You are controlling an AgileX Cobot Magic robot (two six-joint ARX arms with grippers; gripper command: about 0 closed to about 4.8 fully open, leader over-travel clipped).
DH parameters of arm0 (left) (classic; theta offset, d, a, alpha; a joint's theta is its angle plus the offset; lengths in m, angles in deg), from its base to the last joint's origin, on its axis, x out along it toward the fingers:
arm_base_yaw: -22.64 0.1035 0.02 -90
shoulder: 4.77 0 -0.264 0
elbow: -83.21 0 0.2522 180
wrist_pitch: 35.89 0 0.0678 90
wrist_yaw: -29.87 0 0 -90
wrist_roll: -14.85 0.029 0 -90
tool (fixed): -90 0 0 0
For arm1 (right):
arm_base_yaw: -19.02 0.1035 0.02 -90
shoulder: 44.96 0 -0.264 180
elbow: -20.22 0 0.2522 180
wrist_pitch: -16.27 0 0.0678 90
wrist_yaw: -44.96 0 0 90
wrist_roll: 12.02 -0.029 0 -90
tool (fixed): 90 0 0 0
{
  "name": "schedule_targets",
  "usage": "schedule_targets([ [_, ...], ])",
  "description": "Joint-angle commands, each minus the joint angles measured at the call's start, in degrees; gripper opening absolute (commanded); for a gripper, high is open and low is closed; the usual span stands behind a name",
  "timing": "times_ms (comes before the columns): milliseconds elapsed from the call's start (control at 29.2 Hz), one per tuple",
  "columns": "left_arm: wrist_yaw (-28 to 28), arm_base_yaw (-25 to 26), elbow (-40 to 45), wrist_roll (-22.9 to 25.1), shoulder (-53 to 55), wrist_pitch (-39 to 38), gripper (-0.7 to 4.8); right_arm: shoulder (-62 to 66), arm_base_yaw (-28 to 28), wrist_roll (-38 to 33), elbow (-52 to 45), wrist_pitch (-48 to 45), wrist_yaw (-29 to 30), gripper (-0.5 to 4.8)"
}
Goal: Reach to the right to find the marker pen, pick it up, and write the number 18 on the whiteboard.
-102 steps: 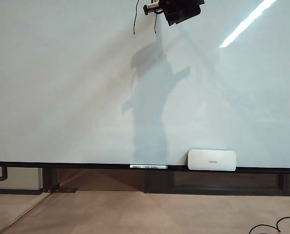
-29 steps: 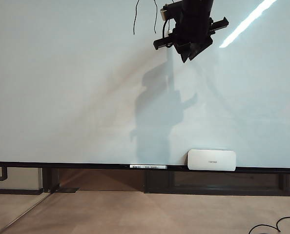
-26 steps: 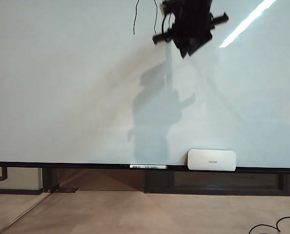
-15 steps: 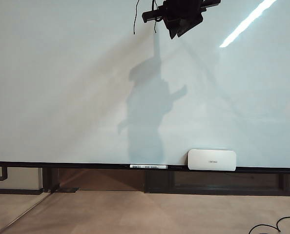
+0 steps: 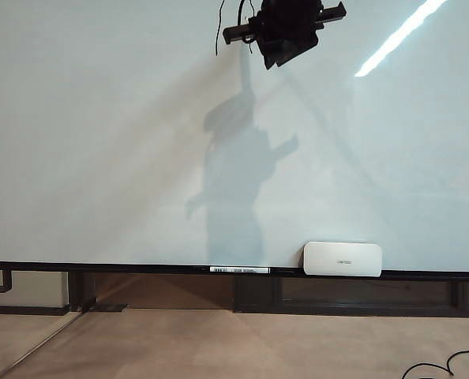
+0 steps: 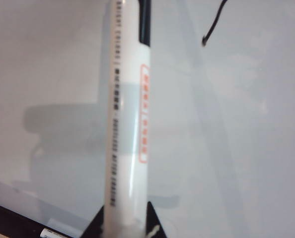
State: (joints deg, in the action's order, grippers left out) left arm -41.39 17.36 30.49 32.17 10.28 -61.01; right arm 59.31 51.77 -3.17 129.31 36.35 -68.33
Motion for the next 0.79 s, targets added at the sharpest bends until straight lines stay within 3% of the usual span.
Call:
schedule_targets([
  [34, -0.09, -0.02, -0.31, 0.28, 0.0, 0.94, 0.21, 0.15, 0.04, 0.17, 0.28, -1.31, -0.02, -0.04],
  [788, -0.11, -0.02, -0.31, 0.94, 0.0, 0.92, 0.21, 0.15, -0.33, 0.17, 0.28, -2.34, -2.75, -0.04],
])
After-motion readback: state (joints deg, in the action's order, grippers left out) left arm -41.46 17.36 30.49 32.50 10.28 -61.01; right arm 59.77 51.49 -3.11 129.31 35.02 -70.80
